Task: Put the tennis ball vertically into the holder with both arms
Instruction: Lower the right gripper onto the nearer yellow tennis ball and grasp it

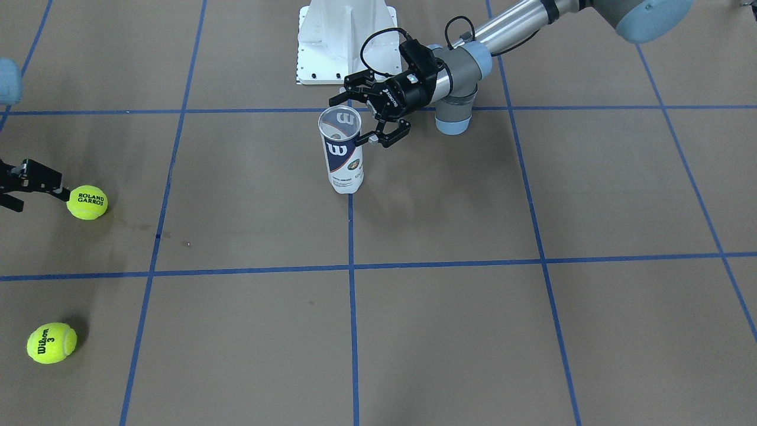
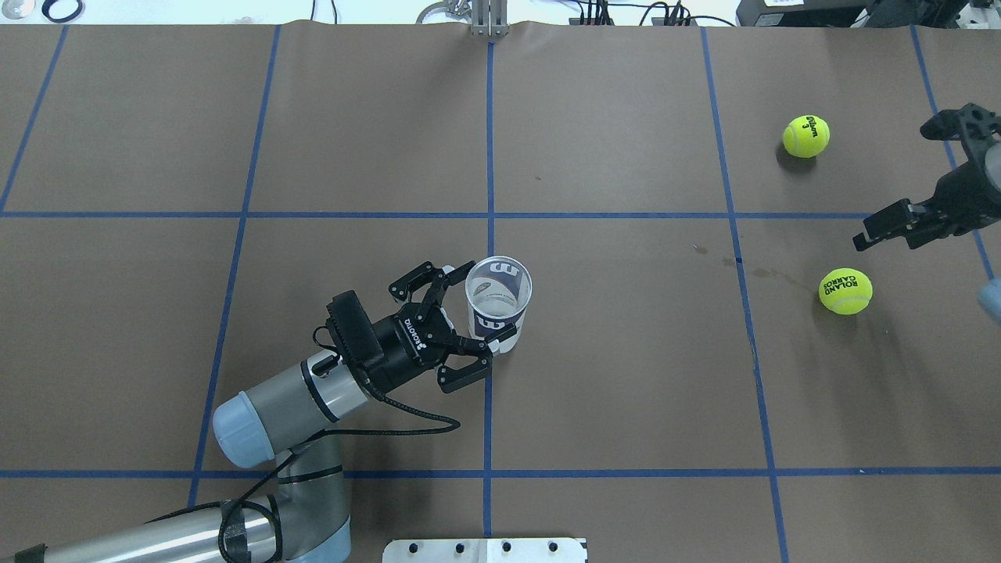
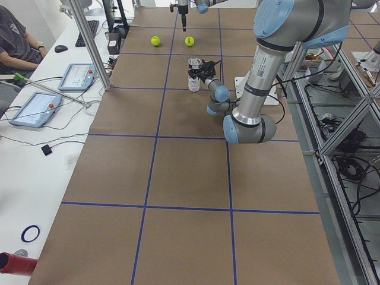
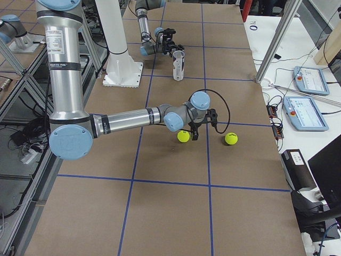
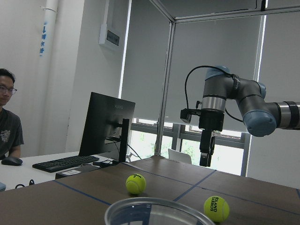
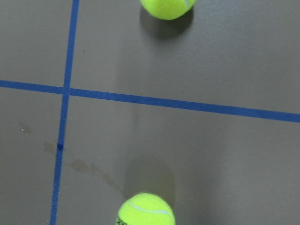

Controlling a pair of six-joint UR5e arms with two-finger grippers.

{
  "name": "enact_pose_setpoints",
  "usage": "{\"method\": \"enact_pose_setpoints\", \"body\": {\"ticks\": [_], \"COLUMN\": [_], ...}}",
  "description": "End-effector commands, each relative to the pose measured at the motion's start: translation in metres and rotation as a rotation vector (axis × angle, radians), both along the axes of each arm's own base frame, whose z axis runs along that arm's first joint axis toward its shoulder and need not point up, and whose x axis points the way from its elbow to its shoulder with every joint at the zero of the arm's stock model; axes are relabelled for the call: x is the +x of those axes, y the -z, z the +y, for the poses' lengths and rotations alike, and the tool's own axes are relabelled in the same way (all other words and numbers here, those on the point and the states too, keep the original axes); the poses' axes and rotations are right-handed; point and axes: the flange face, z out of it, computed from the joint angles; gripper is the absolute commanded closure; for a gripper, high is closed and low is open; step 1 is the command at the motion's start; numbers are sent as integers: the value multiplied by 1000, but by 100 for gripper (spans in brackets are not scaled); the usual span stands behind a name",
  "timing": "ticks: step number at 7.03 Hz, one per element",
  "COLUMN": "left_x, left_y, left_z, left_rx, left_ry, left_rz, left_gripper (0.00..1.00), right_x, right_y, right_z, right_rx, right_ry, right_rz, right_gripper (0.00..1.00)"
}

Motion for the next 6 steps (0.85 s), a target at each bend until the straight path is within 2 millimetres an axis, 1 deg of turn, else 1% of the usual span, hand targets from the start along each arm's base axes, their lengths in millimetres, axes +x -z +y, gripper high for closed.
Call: {"method": "enact_pose_setpoints", "body": {"ticks": [1, 2, 5, 6], "left_x": [1, 1, 0, 0], "left_y": [0, 0, -1, -1], "left_z": [1, 1, 1, 1], "left_rx": [0, 0, -1, -1], "left_ry": [-1, -1, -2, -2], "left_rz": [-1, 0, 0, 0], "left_gripper": [0, 0, 0, 0], "right_x": [-29, -38, -52, -55], "right_y": [-16, -17, -22, -24], "right_z": [17, 21, 25, 26], "right_rx": [1, -15, -19, -24], "right_ry": [32, 38, 45, 48], "right_rz": [34, 37, 63, 65], "right_gripper": [0, 0, 1, 15]}}
